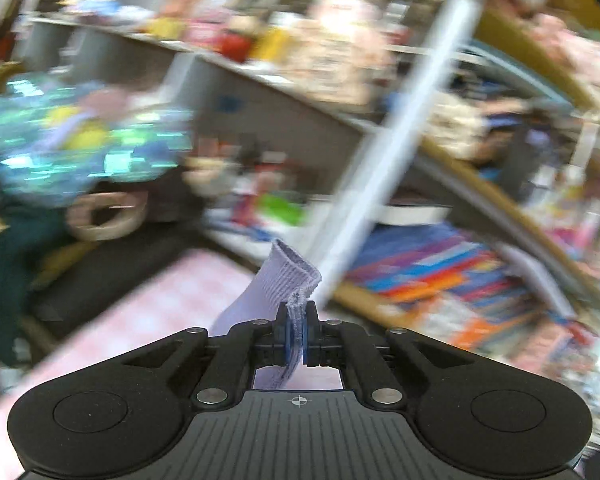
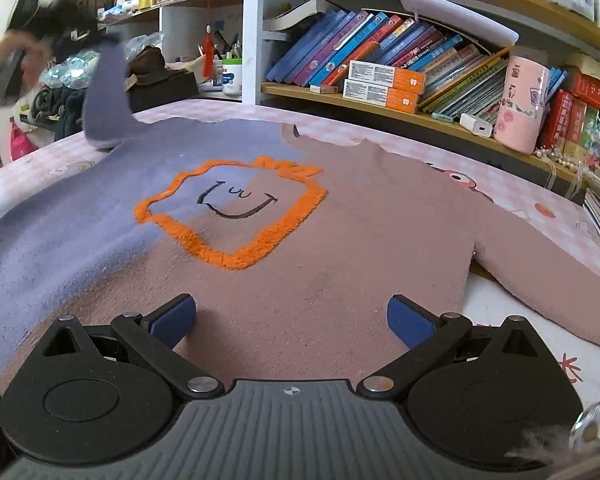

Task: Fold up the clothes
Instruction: 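Grasp the lavender sleeve with the left gripper and fold it across the sweater body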

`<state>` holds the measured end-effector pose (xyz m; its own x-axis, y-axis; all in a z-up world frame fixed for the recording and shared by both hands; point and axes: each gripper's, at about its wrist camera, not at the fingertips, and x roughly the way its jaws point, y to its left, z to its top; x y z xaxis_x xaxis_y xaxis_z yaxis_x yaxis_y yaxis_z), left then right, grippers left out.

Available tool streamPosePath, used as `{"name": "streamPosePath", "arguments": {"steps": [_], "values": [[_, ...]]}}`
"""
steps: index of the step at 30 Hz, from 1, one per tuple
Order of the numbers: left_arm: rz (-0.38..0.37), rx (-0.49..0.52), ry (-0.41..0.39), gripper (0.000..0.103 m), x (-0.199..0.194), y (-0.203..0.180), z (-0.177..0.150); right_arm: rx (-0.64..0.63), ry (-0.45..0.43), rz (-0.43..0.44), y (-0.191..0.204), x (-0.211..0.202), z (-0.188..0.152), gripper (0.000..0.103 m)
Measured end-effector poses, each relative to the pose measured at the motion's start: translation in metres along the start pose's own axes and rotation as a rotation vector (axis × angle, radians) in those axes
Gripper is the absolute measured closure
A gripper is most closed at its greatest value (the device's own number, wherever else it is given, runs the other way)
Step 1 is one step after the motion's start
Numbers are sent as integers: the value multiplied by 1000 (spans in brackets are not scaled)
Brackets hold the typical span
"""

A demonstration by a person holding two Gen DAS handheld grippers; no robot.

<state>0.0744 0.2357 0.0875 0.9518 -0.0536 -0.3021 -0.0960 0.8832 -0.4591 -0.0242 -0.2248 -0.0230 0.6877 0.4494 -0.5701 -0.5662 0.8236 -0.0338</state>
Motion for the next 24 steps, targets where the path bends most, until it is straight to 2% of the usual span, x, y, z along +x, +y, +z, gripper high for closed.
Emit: {"name": "streamPosePath", "arguments": {"steps": [5, 10, 16, 22, 23, 24], "values": [[-188, 22, 42, 99, 23, -75, -13, 34, 7, -7, -5, 1, 0, 0], [-306, 24, 88, 99, 43, -135, -32, 75, 18, -10, -11, 1, -1, 0], [-357, 11, 164, 99, 68, -170, -66, 78, 13, -9, -11, 0, -1, 0], [-370, -49, 269, 99, 94, -181, -124, 107, 6, 13, -16, -1, -1, 0], [-359, -61, 289, 97, 97, -183, -134, 110, 4, 14, -17, -1, -1, 0], [-353, -68, 312, 91, 101, -186, -141, 111, 4, 13, -17, -1, -1, 0]]}}
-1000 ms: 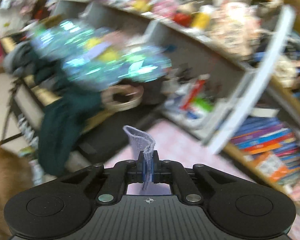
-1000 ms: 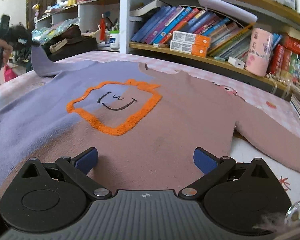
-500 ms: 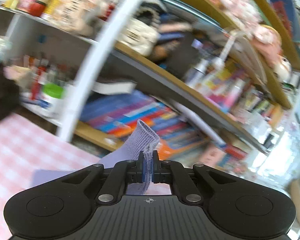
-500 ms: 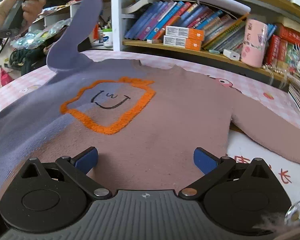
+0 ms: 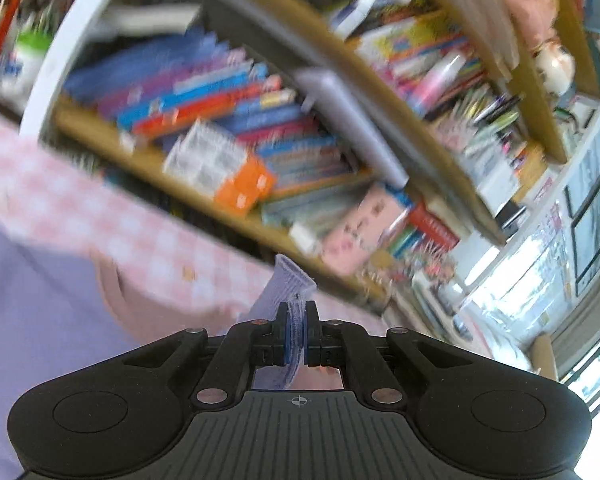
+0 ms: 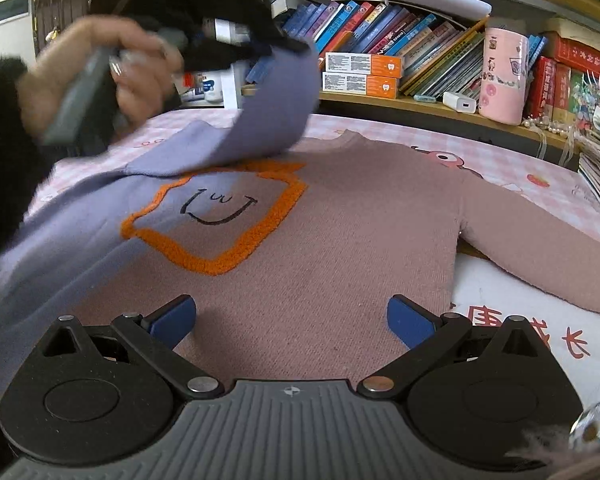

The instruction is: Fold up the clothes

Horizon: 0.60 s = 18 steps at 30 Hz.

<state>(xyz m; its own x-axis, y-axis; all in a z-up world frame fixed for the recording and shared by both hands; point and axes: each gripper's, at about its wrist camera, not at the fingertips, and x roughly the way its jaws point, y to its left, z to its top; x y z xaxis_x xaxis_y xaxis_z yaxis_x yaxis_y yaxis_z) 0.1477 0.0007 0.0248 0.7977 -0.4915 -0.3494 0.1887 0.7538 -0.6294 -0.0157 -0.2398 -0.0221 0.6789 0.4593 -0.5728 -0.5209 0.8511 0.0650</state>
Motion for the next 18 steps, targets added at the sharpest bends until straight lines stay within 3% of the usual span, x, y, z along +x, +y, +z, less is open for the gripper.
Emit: {"name": "streamPosePath", "arguments": {"steps": [1, 4, 6, 8, 12, 16, 18], "values": [[-5, -4, 27, 78, 4, 0, -5, 1, -1, -1, 0, 0, 0, 0], [-32, 43, 71, 56, 2, -7, -11, 3, -1, -4, -1, 0, 0, 0], [-34, 125, 48, 43, -17, -14, -13, 3, -1, -4, -1, 0, 0, 0], [-18, 216, 10, 38, -46, -16, -15, 3, -1, -7, -1, 0, 0, 0], [143, 366, -51, 35, -109, -5, -28, 3, 1, -14, -1, 1, 0, 0], [331, 498, -35, 31, -173, 24, -47, -8, 7, -26, 1, 3, 0, 0], [398, 509, -26, 27, -203, 41, -58, -22, 12, -36, 4, 4, 0, 0]]}}
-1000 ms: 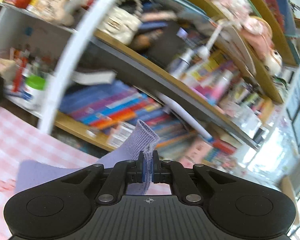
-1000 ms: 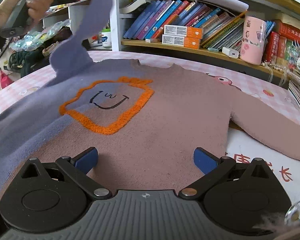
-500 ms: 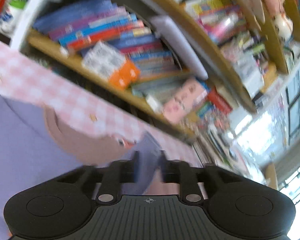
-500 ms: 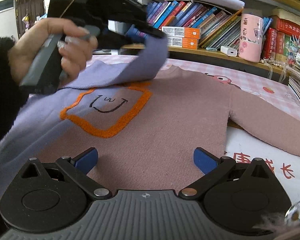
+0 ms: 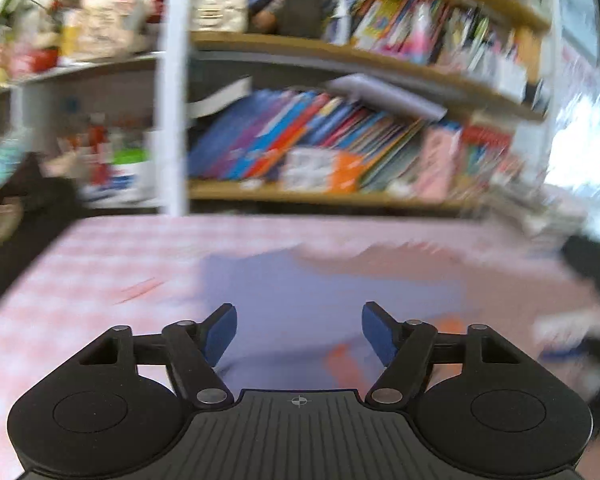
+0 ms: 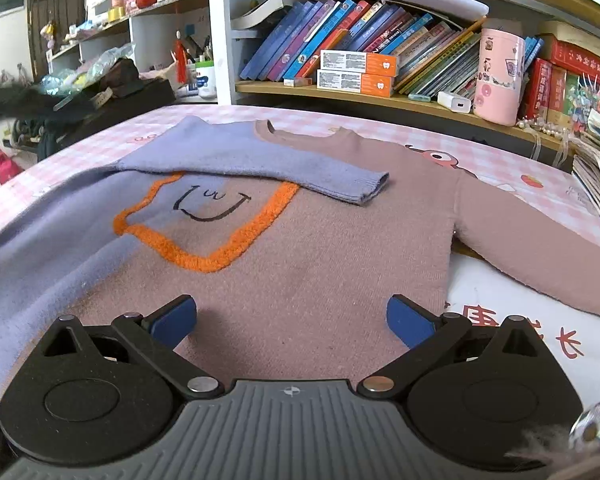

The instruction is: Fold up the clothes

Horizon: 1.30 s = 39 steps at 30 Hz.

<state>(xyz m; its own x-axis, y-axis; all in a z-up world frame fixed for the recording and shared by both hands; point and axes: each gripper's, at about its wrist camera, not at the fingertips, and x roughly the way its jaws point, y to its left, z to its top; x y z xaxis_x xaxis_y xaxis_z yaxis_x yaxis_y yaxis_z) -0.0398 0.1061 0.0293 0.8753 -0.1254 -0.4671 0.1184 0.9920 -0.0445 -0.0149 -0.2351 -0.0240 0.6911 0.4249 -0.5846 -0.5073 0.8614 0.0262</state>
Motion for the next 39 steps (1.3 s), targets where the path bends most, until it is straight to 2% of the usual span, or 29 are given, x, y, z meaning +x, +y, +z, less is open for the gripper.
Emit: {"name": "streamPosePath", "arguments": {"steps": [1, 4, 6, 8, 9, 10, 12, 14, 17, 19, 23, 26, 29, 31, 35, 39], "values": [[11, -7, 15, 24, -8, 8, -10, -7, 2, -4, 1, 0, 0, 1], [9, -28, 63, 23, -24, 24, -37, -6, -2, -14, 2, 0, -1, 2], [7, -29, 73, 23, -29, 30, -51, 21, -6, -37, 2, -3, -2, 7], [-19, -36, 54, 25, -31, 35, -58, 50, -17, -84, 6, -11, -4, 26], [-35, -44, 36, 28, -32, 37, -60, 60, -23, -108, 9, -17, -6, 30], [-46, -52, 23, 44, -32, 40, -61, 69, -27, -128, 11, -23, -8, 38], [-56, -74, 16, 62, -28, 44, -62, 86, -32, -155, 13, -37, -11, 44], [-73, -97, 23, 64, -24, 49, -66, 100, -27, -184, 13, -53, -17, 50], [-79, -107, 52, 64, -19, 50, -75, 144, 2, -222, 11, -74, -26, 54], [-76, -89, 50, 59, -20, 47, -77, 183, 20, -215, 11, -85, -31, 56], [-91, -84, 54, 60, -21, 48, -78, 229, 34, -174, 12, -88, -39, 67], [-98, -77, 47, 63, -22, 49, -80, 230, 47, -184, 16, -81, -40, 72], [-130, -102, 41, 76, -22, 52, -83, 226, 48, -176, 19, -79, -40, 83], [-159, -126, 45, 94, -21, 54, -84, 214, 48, -157, 21, -78, -40, 88], [-158, -137, 43, 98, -22, 62, -84, 175, 32, -135, 30, -75, -38, 90], [-108, -153, 39, 98, -25, 74, -84, 165, 20, -96, 35, -68, -34, 90]]}}
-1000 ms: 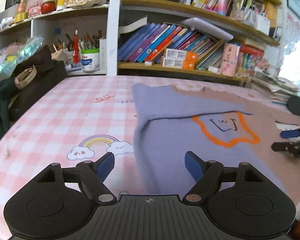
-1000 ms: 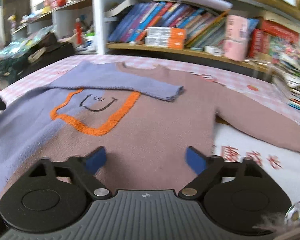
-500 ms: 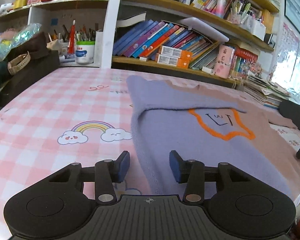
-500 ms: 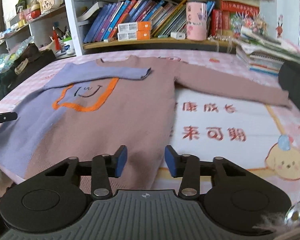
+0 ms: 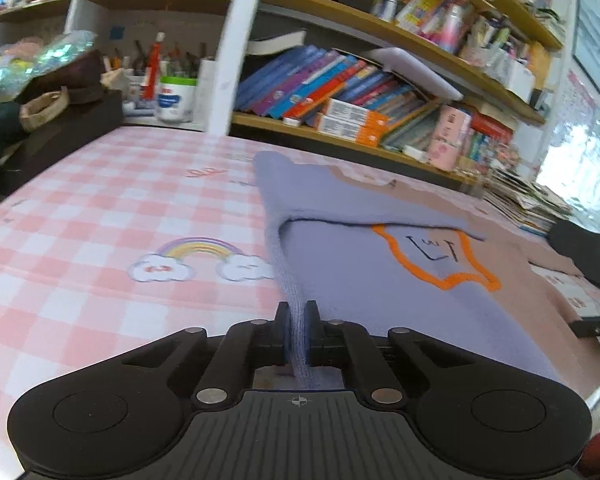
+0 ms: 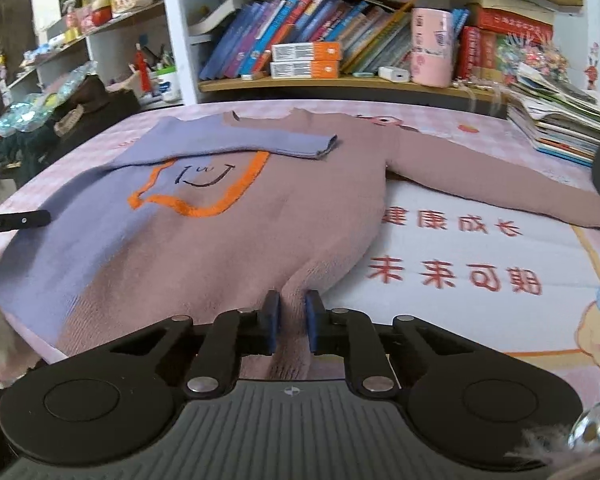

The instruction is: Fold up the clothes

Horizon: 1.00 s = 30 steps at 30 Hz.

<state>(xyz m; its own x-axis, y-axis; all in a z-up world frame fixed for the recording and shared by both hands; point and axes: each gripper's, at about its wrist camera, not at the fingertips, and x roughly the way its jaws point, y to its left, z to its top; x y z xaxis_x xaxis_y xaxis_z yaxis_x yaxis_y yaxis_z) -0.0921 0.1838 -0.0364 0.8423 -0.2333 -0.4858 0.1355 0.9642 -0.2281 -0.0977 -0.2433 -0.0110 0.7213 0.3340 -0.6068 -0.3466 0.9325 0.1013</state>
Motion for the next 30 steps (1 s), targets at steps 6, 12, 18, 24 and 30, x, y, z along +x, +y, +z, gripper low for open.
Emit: {"name": "streamPosePath", "arguments": {"steps": [6, 12, 18, 24, 30], "values": [[5, -20, -1, 98, 1, 7, 1, -17, -3, 0, 9, 5, 3, 90], [9, -32, 0, 97, 1, 8, 2, -8, -5, -5, 8, 8, 5, 90], [12, -28, 0, 97, 1, 7, 2, -11, -17, -3, 7, 8, 2, 90], [10, -22, -3, 97, 1, 8, 1, -32, -17, -20, 11, 8, 2, 90], [21, 0, -7, 96, 1, 5, 0, -32, -16, -20, 12, 8, 3, 90]]}}
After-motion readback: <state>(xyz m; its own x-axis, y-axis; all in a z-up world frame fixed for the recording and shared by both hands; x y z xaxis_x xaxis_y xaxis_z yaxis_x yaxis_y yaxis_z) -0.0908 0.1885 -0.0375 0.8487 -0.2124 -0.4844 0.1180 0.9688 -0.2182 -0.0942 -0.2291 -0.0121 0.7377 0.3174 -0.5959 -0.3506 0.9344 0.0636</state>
